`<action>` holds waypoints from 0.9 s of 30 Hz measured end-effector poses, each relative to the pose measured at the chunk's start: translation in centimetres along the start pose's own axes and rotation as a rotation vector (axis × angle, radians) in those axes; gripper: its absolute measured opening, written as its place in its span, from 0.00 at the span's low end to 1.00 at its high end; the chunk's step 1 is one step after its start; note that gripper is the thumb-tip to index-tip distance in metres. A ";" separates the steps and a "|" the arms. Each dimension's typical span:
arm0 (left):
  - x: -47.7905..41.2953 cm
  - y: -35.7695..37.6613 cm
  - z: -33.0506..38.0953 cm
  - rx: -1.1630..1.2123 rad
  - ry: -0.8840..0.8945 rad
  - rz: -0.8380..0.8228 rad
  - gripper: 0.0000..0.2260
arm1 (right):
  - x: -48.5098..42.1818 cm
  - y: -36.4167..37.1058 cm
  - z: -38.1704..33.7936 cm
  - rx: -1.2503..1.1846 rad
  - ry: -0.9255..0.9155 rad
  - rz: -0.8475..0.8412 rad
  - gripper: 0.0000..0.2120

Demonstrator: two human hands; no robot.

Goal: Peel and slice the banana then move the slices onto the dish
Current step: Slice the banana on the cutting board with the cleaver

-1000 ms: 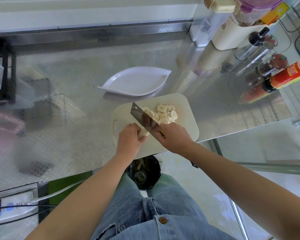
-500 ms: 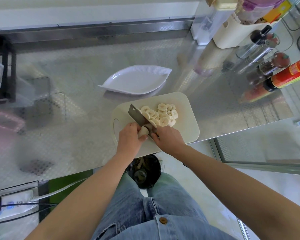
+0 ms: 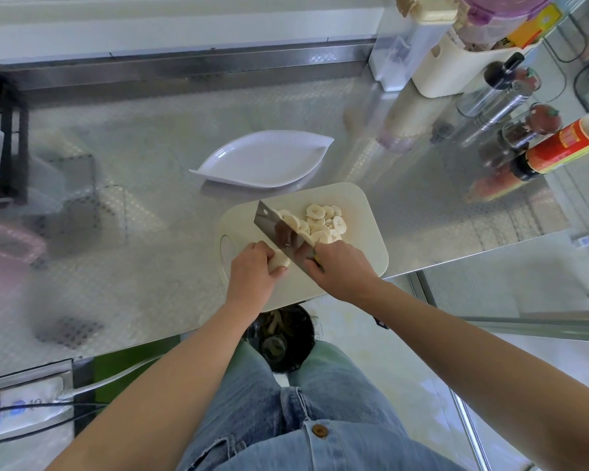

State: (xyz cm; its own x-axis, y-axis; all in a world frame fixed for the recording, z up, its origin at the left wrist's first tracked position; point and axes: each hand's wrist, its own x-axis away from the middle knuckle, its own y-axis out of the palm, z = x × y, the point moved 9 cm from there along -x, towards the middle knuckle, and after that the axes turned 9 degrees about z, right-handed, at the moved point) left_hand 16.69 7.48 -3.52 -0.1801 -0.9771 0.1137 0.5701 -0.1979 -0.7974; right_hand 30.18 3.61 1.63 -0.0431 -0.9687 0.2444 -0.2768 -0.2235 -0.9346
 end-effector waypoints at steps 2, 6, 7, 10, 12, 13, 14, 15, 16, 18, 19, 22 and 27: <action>0.0 0.0 -0.1 -0.001 -0.003 0.001 0.13 | 0.0 0.1 0.1 -0.002 0.002 -0.005 0.13; 0.0 0.2 -0.3 0.022 -0.018 -0.005 0.13 | 0.0 0.9 0.2 -0.020 0.012 -0.031 0.16; 0.0 0.3 -0.3 0.027 -0.024 -0.008 0.13 | 0.0 1.2 0.1 -0.020 0.016 -0.033 0.17; 0.0 0.3 -0.4 0.033 -0.028 -0.007 0.13 | -0.4 2.3 0.3 -0.051 0.044 -0.022 0.15; 0.0 0.3 -0.4 0.035 -0.030 -0.005 0.13 | -0.7 3.0 0.2 -0.062 0.053 -0.017 0.15; 0.0 0.3 -0.4 0.038 -0.031 -0.004 0.13 | -0.8 3.4 0.1 -0.052 0.050 -0.023 0.14; 0.0 0.2 -0.5 0.041 -0.032 -0.002 0.13 | -0.9 3.7 0.0 -0.041 0.044 -0.027 0.14; 0.0 0.2 -0.5 0.041 -0.031 -0.001 0.14 | -0.9 3.9 0.0 -0.033 0.042 -0.030 0.13; 0.1 0.2 -0.4 0.037 -0.027 0.000 0.14 | -0.9 3.9 0.0 -0.026 0.040 -0.029 0.13; 0.2 0.1 -0.4 0.037 -0.011 0.004 0.16 | -1.0 3.7 0.0 -0.020 0.033 -0.019 0.14; 0.3 0.1 -0.6 0.038 -0.007 0.007 0.19 | -1.0 3.4 0.1 -0.027 0.035 -0.010 0.14; 0.8 -0.2 -1.2 0.006 0.005 0.021 0.24 | -0.9 2.1 0.4 -0.050 0.049 0.020 0.16; 1.0 -0.5 -1.6 -0.011 0.039 0.064 0.14 | -0.5 0.1 0.1 0.015 0.001 0.032 0.19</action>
State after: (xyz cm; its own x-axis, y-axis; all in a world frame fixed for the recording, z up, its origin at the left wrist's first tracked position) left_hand 14.97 6.70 -3.91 -0.1749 -0.9838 0.0390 0.5726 -0.1339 -0.8088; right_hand 30.29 4.10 1.42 -0.0525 -0.9753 0.2146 -0.2613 -0.1940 -0.9456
